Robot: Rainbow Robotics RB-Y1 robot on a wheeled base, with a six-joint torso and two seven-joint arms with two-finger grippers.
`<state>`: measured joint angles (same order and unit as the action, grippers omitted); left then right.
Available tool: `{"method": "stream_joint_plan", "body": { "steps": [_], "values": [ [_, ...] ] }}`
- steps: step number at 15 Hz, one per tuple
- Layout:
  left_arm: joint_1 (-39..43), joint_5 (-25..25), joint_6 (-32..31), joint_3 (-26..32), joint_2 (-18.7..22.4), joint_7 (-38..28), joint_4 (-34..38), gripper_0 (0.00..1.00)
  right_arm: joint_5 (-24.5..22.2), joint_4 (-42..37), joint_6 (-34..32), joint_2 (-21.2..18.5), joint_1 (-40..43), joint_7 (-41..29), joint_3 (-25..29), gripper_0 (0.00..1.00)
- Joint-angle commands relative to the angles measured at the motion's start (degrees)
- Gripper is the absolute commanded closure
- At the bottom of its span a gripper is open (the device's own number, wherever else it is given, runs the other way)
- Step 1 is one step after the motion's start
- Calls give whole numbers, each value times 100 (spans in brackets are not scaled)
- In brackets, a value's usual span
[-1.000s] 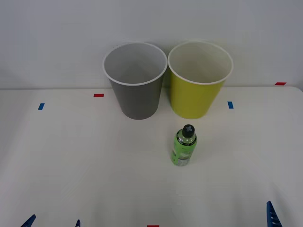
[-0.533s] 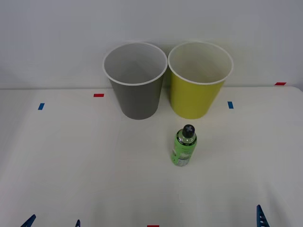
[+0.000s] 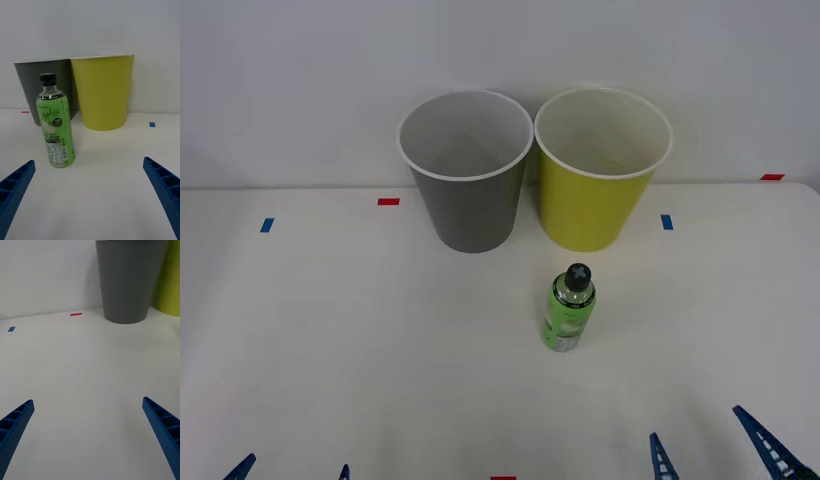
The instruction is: Put cans in the gray bin and PET bottles in the light green bin.
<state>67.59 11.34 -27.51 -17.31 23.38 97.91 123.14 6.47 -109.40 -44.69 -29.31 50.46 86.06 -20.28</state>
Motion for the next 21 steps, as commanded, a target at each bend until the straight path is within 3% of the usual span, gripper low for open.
{"method": "stream_joint_plan", "body": {
  "steps": [1,8,13,21],
  "values": [
    [0,0,0,0,0,0,0,0,-23,332,30,-198,-651,95,-363,0],
    [0,0,0,0,0,0,0,0,12,692,663,-92,-2022,200,-943,0],
    [0,0,0,0,0,0,0,0,12,1298,751,330,-2717,218,-890,0],
    [0,0,0,0,0,0,0,0,65,1298,1454,637,-3306,236,-881,0]
  ]
}}
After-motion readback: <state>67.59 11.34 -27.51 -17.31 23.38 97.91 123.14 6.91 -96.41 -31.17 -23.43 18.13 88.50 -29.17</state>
